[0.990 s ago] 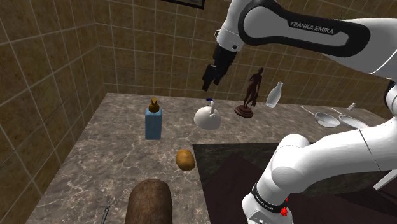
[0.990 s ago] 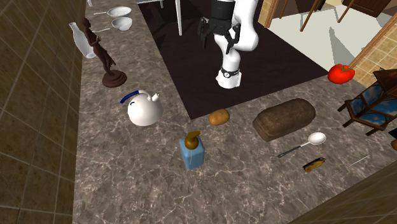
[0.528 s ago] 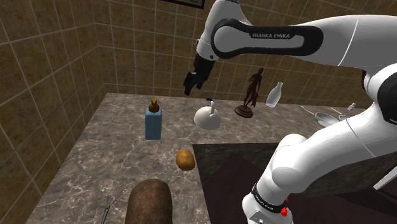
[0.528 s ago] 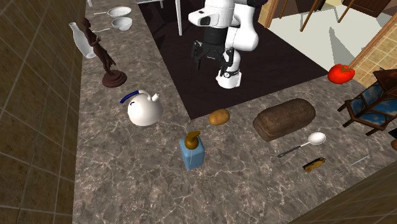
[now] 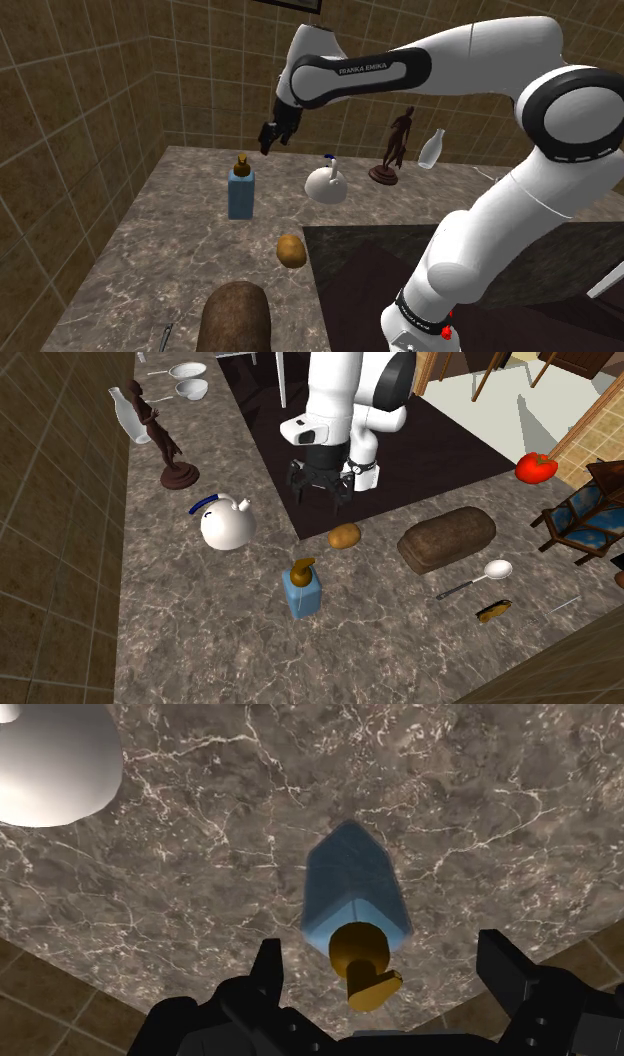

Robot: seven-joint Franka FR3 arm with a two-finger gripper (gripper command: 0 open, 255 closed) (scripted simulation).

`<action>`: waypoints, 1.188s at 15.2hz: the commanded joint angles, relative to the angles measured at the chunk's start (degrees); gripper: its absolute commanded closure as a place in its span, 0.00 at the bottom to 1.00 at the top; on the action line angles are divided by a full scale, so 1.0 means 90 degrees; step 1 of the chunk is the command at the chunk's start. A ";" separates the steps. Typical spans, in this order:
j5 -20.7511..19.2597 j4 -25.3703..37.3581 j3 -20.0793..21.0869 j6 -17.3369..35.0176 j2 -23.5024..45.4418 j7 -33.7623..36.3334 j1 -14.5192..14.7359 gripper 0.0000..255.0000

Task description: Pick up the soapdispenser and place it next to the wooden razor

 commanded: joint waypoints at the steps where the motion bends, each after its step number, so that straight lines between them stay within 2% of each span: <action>1: -0.0001 0.0277 0.0030 0.0280 0.0501 0.0008 0.0022 0.00; 7: -0.0020 0.1226 0.0076 0.0876 0.1901 -0.0022 0.0066 0.00; 15: -0.0046 0.1201 0.0079 0.1425 0.2417 -0.0007 0.0075 0.00; 18: -0.0046 0.1201 0.0079 0.1425 0.2417 -0.0007 0.0075 0.00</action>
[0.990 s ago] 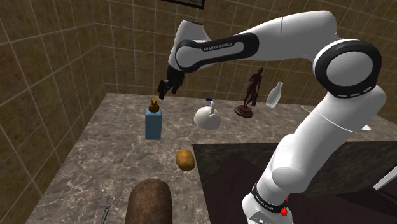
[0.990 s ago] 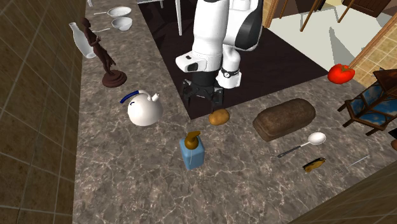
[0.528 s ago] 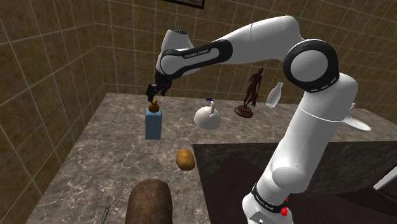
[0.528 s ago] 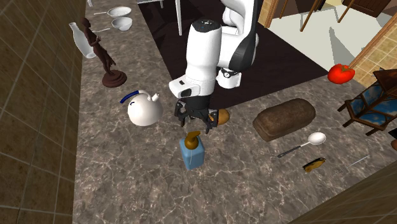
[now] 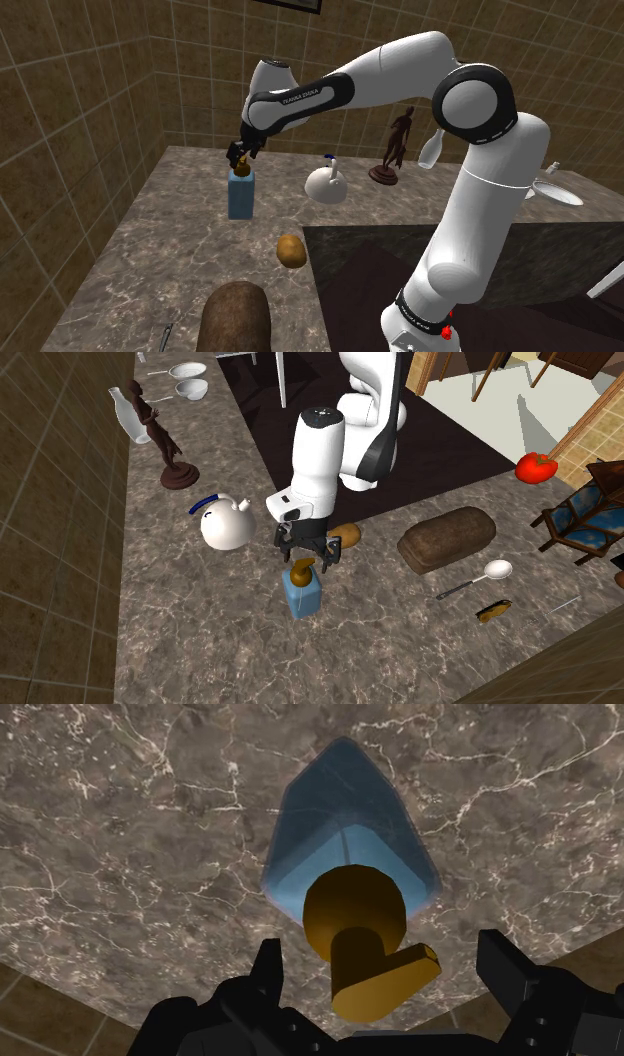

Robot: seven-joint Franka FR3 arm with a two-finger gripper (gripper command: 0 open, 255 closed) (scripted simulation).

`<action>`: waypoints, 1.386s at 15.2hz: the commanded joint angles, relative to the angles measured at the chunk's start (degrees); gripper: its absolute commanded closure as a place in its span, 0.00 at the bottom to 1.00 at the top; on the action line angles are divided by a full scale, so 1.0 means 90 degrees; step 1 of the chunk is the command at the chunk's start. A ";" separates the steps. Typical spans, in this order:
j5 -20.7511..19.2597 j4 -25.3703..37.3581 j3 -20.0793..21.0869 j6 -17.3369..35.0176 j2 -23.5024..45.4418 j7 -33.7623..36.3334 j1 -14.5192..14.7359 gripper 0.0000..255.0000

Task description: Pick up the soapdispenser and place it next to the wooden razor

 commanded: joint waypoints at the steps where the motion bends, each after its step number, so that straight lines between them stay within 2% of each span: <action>1: -0.0001 0.0000 0.0001 0.0014 0.0011 0.0003 0.0001 0.00; 5: -0.0001 0.0000 0.0001 0.0013 0.0010 0.0002 0.0001 0.00; 6: -0.0001 0.0000 0.0001 0.0013 0.0010 0.0002 0.0001 1.00; 15: -0.0001 0.0000 0.0001 0.0014 0.0011 0.0003 0.0002 1.00; 21: 0.0007 0.0298 0.0001 -0.0467 -0.0172 -0.0001 0.0000 1.00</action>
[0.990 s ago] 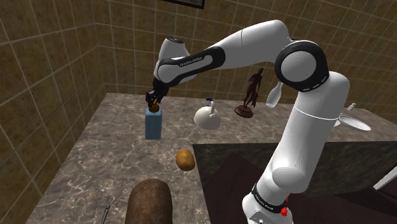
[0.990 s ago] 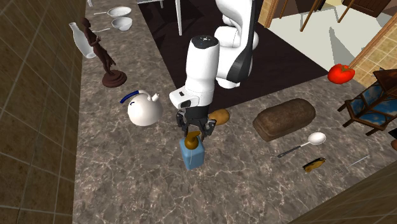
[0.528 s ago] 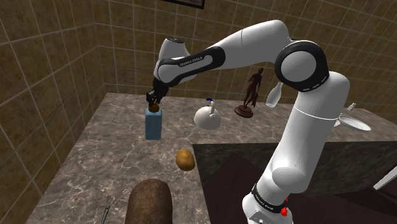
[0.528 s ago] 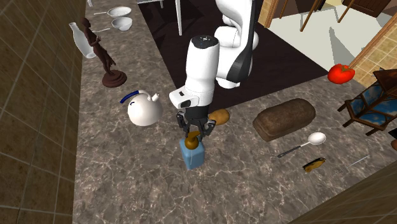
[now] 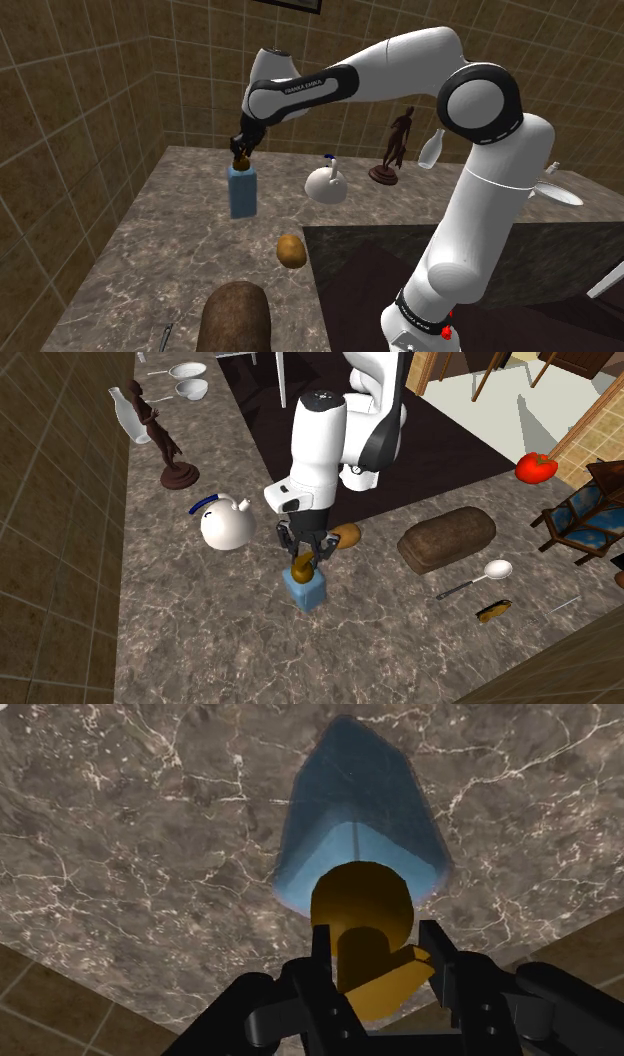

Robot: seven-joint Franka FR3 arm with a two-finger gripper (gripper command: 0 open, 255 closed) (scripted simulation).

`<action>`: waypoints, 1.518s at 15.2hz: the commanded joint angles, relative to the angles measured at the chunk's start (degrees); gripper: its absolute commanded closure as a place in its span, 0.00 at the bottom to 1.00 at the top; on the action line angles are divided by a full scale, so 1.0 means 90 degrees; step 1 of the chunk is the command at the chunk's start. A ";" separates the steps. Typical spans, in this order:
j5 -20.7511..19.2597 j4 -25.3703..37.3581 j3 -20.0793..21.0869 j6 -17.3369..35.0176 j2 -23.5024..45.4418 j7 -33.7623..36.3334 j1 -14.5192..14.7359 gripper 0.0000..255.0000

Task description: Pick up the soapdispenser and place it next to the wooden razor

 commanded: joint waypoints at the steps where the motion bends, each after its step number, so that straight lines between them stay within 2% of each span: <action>1: 0.0004 0.0095 0.0000 -0.0154 -0.0060 -0.0004 -0.0001 1.00; 23: 0.0010 0.1684 0.0000 -0.1988 -0.0305 0.0001 -0.0003 1.00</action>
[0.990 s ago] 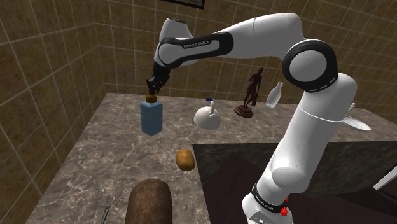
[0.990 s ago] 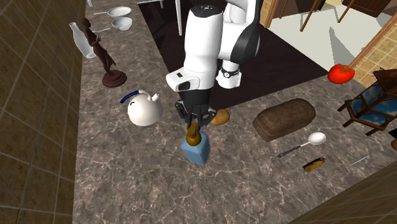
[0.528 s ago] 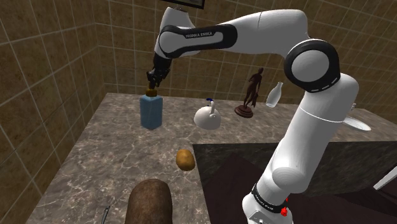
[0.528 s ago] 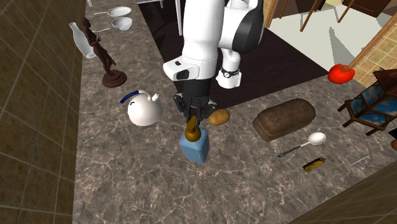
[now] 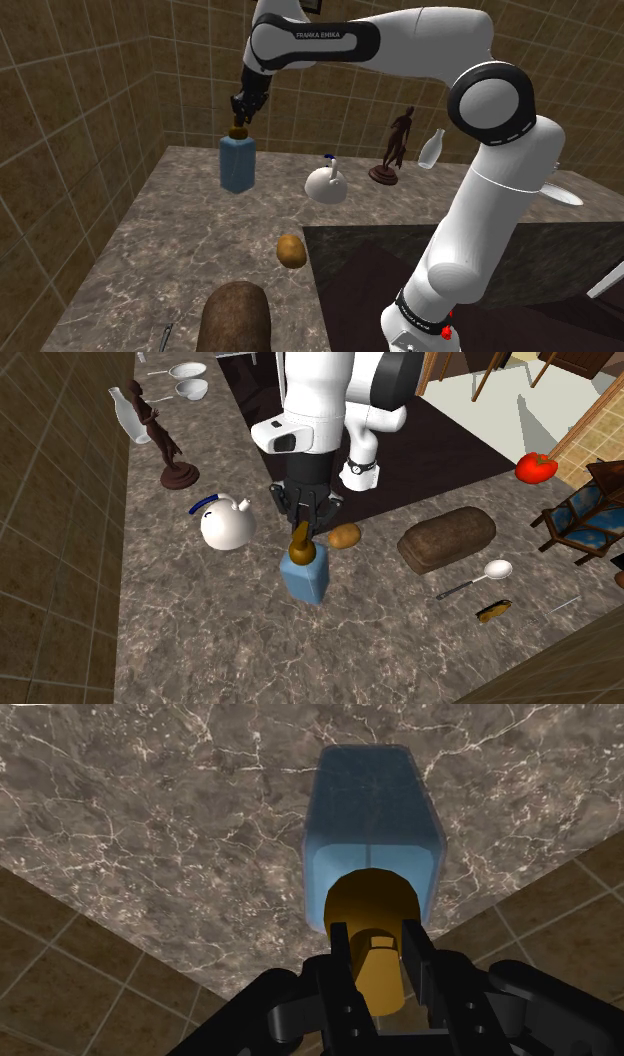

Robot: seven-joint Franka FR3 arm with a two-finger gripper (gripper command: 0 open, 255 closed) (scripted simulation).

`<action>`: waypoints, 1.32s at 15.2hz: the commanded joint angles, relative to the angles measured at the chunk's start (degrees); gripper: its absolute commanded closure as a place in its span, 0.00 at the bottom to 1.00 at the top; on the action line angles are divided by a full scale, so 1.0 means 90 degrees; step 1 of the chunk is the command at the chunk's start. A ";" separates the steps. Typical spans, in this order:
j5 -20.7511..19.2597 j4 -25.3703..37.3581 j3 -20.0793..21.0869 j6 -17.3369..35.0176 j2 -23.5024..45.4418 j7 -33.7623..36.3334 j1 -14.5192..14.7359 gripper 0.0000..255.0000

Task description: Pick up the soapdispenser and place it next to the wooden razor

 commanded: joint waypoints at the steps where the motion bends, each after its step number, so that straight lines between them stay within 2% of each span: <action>1: -0.0002 0.0190 0.0001 -0.0178 0.0010 0.0004 0.0001 1.00; 20: -0.0027 0.2412 0.0007 -0.1965 0.0445 0.0027 0.0013 1.00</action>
